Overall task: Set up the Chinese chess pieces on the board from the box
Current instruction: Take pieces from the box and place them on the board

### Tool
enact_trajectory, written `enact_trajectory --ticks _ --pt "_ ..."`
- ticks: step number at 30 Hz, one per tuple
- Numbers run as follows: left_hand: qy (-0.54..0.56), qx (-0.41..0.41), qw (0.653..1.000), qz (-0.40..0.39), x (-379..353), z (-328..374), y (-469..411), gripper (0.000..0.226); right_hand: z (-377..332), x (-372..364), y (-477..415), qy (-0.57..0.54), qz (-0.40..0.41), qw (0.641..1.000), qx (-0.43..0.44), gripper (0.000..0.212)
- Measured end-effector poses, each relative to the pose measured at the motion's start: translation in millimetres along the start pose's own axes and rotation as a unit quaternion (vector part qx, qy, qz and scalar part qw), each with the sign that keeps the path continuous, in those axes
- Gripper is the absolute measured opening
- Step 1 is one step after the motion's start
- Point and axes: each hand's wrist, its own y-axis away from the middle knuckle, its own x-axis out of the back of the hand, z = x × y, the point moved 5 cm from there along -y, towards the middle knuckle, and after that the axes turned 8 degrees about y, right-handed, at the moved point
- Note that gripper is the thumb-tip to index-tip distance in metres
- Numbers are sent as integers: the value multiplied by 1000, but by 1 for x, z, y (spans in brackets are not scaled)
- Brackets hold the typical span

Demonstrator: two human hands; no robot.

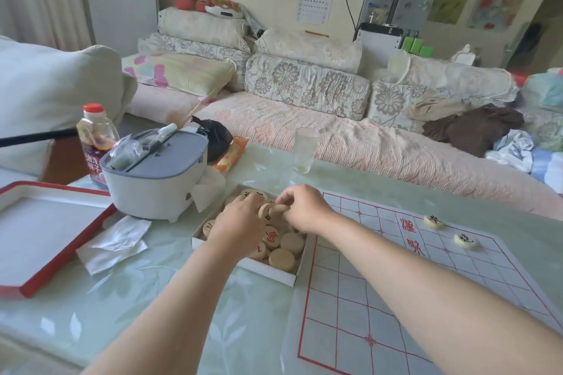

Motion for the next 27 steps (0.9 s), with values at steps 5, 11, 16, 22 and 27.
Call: enact_trajectory --ticks 5,11,16,22,27 --pt "321 105 941 -9 3 4 1 35 -14 9 10 -75 82 988 104 42" --pt "583 172 793 -48 9 2 11 31 -16 7 13 -109 117 978 138 40" --pt "488 171 856 -10 19 -9 12 37 -7 -7 6 7 43 999 23 55" --pt "355 151 922 43 31 -27 7 36 1 -24 5 85 10 993 -76 57" --pt "276 147 947 70 32 -31 6 34 -3 -26 5 60 39 994 -86 40"
